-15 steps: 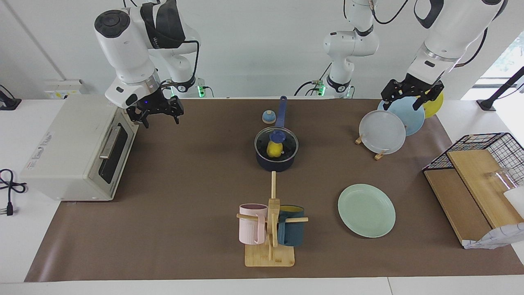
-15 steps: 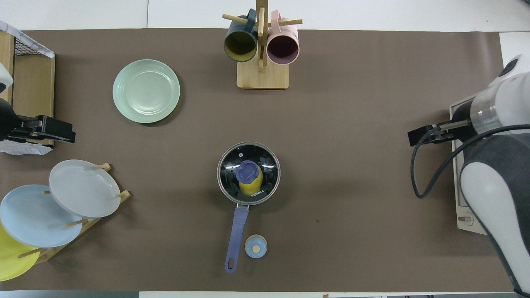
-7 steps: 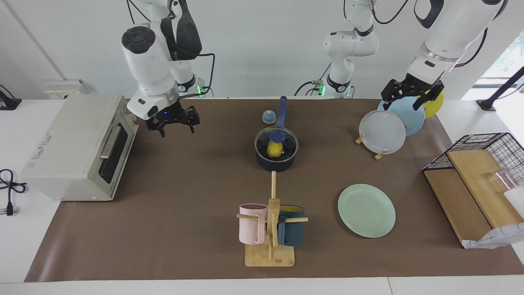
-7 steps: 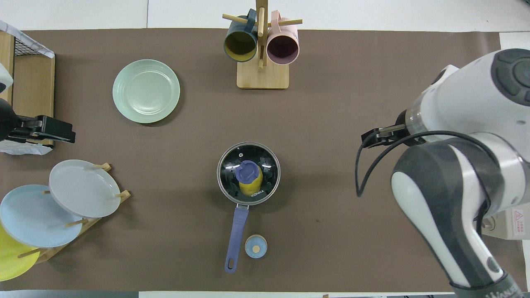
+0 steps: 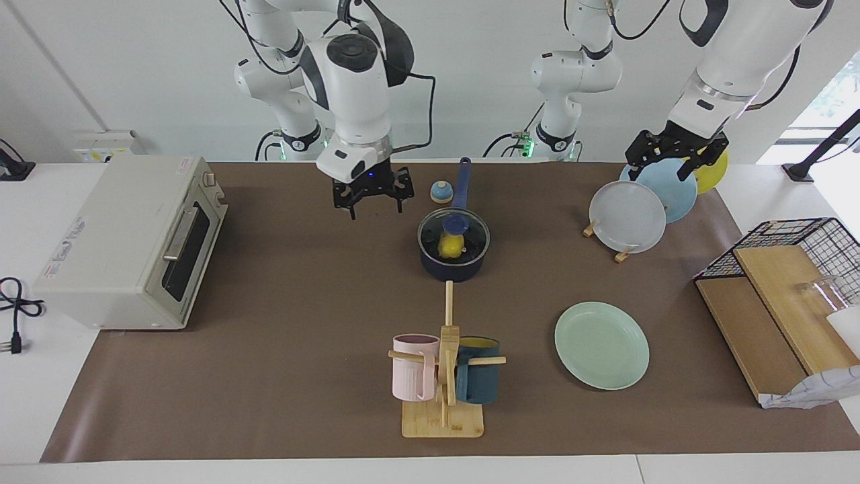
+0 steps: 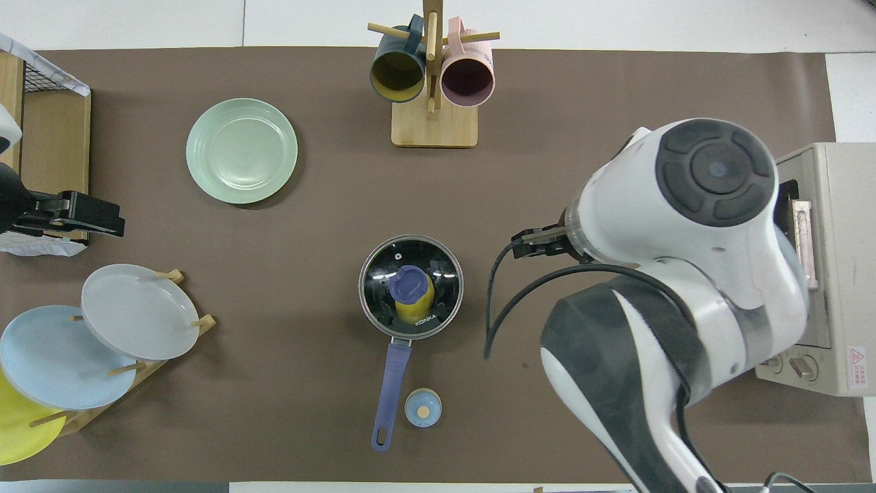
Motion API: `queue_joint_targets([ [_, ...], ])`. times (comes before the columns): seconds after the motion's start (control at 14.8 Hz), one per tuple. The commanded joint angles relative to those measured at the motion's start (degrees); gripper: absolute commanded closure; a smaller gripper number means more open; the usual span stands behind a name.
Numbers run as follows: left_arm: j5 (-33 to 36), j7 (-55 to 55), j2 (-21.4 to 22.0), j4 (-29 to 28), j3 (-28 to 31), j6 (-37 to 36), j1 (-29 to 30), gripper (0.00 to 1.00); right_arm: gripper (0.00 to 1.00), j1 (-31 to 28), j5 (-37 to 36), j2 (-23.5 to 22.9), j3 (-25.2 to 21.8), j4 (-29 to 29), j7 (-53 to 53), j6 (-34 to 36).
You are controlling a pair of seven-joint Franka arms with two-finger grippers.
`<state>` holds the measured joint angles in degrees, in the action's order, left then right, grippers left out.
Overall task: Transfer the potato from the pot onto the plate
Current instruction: 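Reach the right gripper over the pot to the glass lid knob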
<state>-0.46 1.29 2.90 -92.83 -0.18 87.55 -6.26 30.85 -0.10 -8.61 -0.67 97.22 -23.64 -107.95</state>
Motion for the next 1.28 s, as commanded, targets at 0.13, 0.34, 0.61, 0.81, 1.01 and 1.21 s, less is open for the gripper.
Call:
queue_joint_targets([
  [0.13,0.9,-0.6,1.2,-1.2,0.1,-0.6,1.8,0.0,0.0,4.3,1.1,-13.9,2.2,-14.1,-10.6,-1.0],
  [0.34,0.9,-0.5,1.2,-1.2,0.1,-0.5,1.8,0.0,0.0,7.8,-0.9,-17.8,2.3,-16.7,-13.4,-1.6],
  [0.61,0.9,-0.6,1.2,-1.2,0.1,-0.9,1.8,0.0,0.0,8.5,-1.2,-17.1,2.3,-14.2,-13.4,1.1],
  [0.81,0.9,-0.6,1.2,-1.3,0.1,-0.9,1.8,0.0,0.0,9.5,-1.2,-16.3,2.3,-12.3,-13.3,1.7],
  [1.01,0.9,-0.6,1.2,-1.3,0.1,-0.8,1.8,0.0,0.0,9.5,-1.1,-16.0,2.3,-11.2,-13.4,0.8],
  [1.21,0.9,-0.6,1.2,-1.3,0.1,-0.7,1.8,0.0,0.0,9.5,-1.2,-14.9,2.3,-8.8,-13.1,-0.5],
])
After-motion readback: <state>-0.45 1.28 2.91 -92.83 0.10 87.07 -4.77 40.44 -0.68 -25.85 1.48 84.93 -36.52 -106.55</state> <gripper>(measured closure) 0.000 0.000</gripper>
